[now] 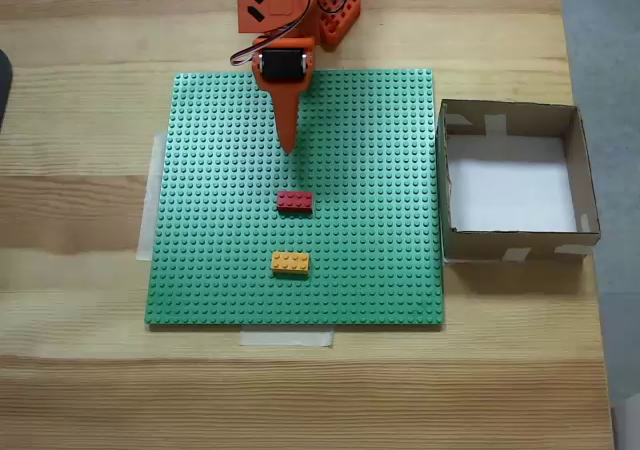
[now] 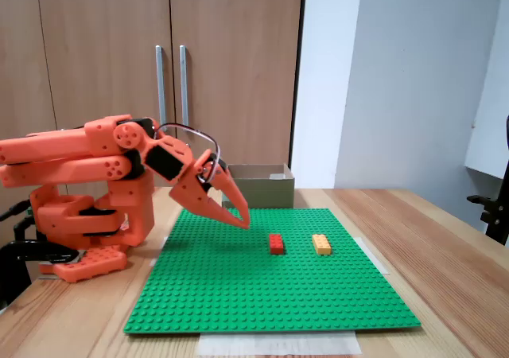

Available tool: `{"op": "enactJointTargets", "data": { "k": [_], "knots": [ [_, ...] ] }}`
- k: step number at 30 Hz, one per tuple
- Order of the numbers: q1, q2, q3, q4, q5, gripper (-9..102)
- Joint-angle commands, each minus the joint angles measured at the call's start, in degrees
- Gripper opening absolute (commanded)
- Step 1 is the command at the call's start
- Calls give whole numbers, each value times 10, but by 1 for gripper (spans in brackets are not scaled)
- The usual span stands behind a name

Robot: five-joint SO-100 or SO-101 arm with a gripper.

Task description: Pick the yellow lego block and put it in the box.

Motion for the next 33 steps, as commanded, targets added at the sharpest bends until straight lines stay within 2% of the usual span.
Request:
{"op": "enactJointTargets", "data": {
  "k": [1,16,23,33],
  "knots": [
    [-1,4,4,-2,4,-1],
    [5,-4,0,-2,13,-1],
    [0,-8,-47,57,19,-1],
    [-9,-146,-157,69,20,-1]
  ]
}}
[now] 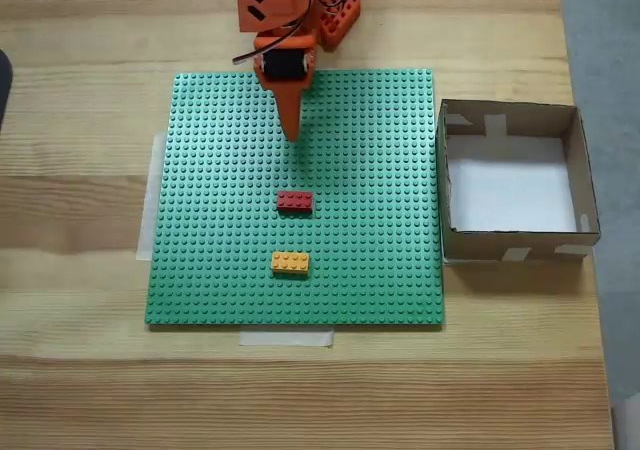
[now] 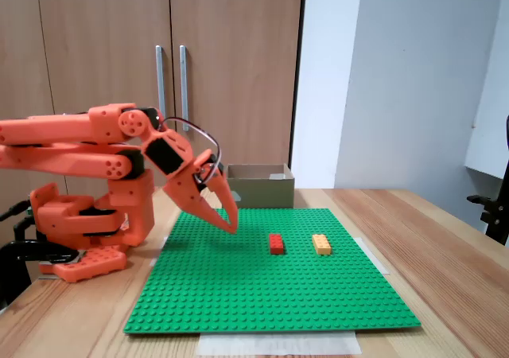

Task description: Pick the yellow lego block and put it in the box.

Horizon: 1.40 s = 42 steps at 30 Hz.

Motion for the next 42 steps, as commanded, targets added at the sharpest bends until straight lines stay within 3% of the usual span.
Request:
{"op": "enactJointTargets", "data": {
  "k": [1,9,22,42],
  "knots": [
    [-4,-49,-67,3,5,-1],
    [-18,-213,-202,43,4,1],
    [-23,-448,-440,134,12,17],
    [-39,-728,-705,177,3,26]
  ]
}}
